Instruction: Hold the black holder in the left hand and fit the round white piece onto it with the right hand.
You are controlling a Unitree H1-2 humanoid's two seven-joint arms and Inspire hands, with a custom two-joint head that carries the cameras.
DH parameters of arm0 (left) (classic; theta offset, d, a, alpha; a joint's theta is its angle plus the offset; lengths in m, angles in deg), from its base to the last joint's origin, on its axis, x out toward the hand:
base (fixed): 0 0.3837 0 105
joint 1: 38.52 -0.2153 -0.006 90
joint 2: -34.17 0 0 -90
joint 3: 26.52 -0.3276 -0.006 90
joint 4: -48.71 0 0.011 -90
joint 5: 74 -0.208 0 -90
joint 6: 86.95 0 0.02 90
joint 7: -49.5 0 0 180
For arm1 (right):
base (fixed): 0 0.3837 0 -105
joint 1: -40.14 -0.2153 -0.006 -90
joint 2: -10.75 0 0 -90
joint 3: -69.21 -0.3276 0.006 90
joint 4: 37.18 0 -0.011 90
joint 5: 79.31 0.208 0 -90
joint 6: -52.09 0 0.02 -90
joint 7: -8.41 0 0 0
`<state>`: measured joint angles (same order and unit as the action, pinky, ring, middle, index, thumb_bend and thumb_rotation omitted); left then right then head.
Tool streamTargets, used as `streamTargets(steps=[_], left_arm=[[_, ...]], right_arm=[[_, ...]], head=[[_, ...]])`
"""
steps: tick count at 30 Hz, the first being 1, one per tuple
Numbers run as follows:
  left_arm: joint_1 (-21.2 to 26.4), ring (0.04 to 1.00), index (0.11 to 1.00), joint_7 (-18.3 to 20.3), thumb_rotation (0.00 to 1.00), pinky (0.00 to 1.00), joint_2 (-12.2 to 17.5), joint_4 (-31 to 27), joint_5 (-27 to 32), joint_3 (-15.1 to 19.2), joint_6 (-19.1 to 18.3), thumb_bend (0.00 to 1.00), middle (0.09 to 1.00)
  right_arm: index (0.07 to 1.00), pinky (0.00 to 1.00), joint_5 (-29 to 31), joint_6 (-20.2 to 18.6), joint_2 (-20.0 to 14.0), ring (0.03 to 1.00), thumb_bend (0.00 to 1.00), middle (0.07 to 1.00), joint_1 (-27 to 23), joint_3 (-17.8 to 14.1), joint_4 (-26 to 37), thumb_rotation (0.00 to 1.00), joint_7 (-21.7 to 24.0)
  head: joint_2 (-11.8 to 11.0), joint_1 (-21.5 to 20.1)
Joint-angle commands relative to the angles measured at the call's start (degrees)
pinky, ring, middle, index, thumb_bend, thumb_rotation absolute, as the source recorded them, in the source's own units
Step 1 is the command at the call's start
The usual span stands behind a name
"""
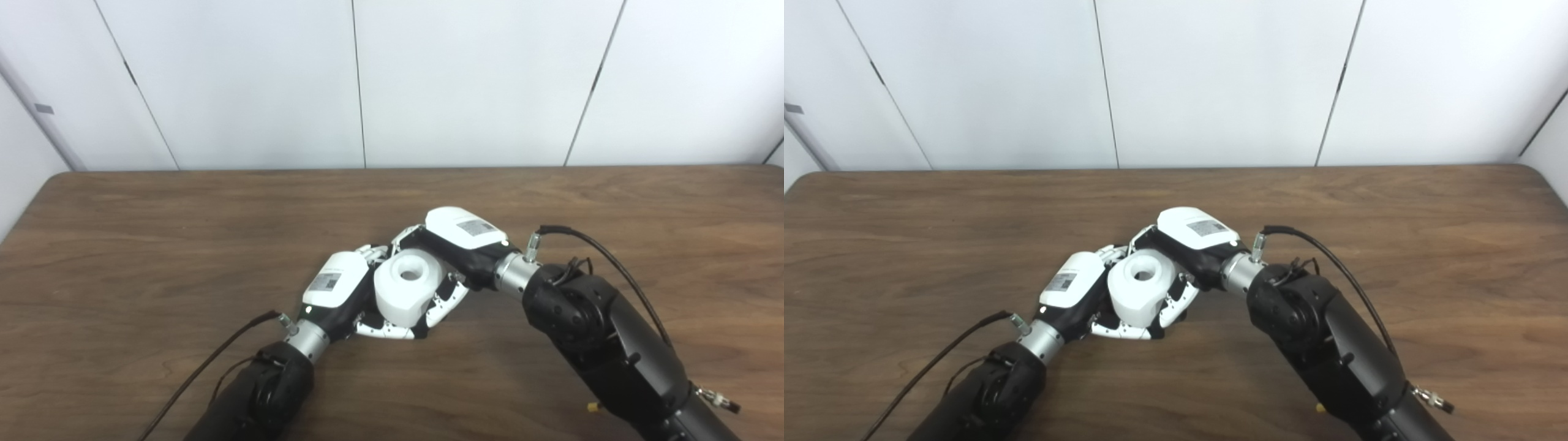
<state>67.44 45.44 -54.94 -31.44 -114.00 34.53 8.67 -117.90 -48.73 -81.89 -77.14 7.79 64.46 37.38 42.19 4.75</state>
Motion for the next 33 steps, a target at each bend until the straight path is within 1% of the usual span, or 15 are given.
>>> streamTargets(steps=[1,5,10,16,20,23,26,29,33], left_arm=[[-3.4,0.876,0.483,6.8,0.06,0.89,0.2,2.7,-2.1,-3.0,-3.1,0.52,0.861],[-3.4,0.876,0.483,6.7,0.06,0.90,0.2,2.9,-2.1,-3.1,-3.0,0.52,0.862],[-3.3,0.873,0.483,6.7,0.06,0.90,0.1,3.0,-2.0,-3.0,-3.0,0.52,0.860],[-3.3,0.872,0.483,6.4,0.06,0.90,0.2,3.3,-1.9,-3.0,-2.6,0.52,0.861],[-3.3,0.869,0.483,6.5,0.06,0.90,0.3,3.2,-2.0,-3.0,-2.7,0.52,0.863],[-3.3,0.862,0.483,6.0,0.06,0.88,0.3,3.5,-2.3,-3.1,-2.3,0.52,0.860],[-3.3,0.863,0.483,6.3,0.06,0.89,0.2,3.4,-2.2,-3.0,-2.6,0.52,0.861],[-3.1,0.866,0.483,6.5,0.06,0.89,0.2,3.6,-2.0,-3.0,-2.6,0.52,0.859],[-3.0,0.868,0.482,6.5,0.06,0.89,0.1,3.6,-1.7,-2.8,-2.5,0.52,0.857]], right_arm=[[0.837,0.63,-0.2,0.8,-0.1,0.737,0.78,0.788,0.1,0.4,0.6,0.14,1.1],[0.846,0.63,-1.4,0.1,0.0,0.736,0.77,0.792,0.3,0.0,0.9,0.14,0.9],[0.843,0.63,-2.0,0.2,0.7,0.732,0.78,0.787,0.9,-0.8,1.1,0.13,-0.4],[0.843,0.59,-2.3,0.1,1.7,0.706,0.80,0.782,1.5,-2.0,1.2,0.13,-2.2],[0.832,0.57,-2.3,1.2,2.1,0.689,0.79,0.770,1.8,-2.7,0.9,0.13,-3.5],[0.828,0.55,-2.3,1.7,2.4,0.665,0.80,0.748,2.0,-3.0,0.7,0.13,-4.3],[0.832,0.55,-2.5,2.1,2.6,0.646,0.80,0.726,2.0,-3.2,0.6,0.14,-5.2],[0.839,0.55,-2.2,2.3,2.9,0.650,0.80,0.740,2.0,-3.7,0.4,0.14,-6.2],[0.850,0.55,-1.9,2.5,3.2,0.646,0.81,0.737,2.0,-4.3,0.1,0.12,-6.7]], head=[[0.0,-0.1],[0.0,-0.1],[0.1,-0.1],[0.2,0.0],[0.2,0.0],[0.2,0.0],[0.5,-0.2],[0.5,-0.1],[0.5,-0.1]])
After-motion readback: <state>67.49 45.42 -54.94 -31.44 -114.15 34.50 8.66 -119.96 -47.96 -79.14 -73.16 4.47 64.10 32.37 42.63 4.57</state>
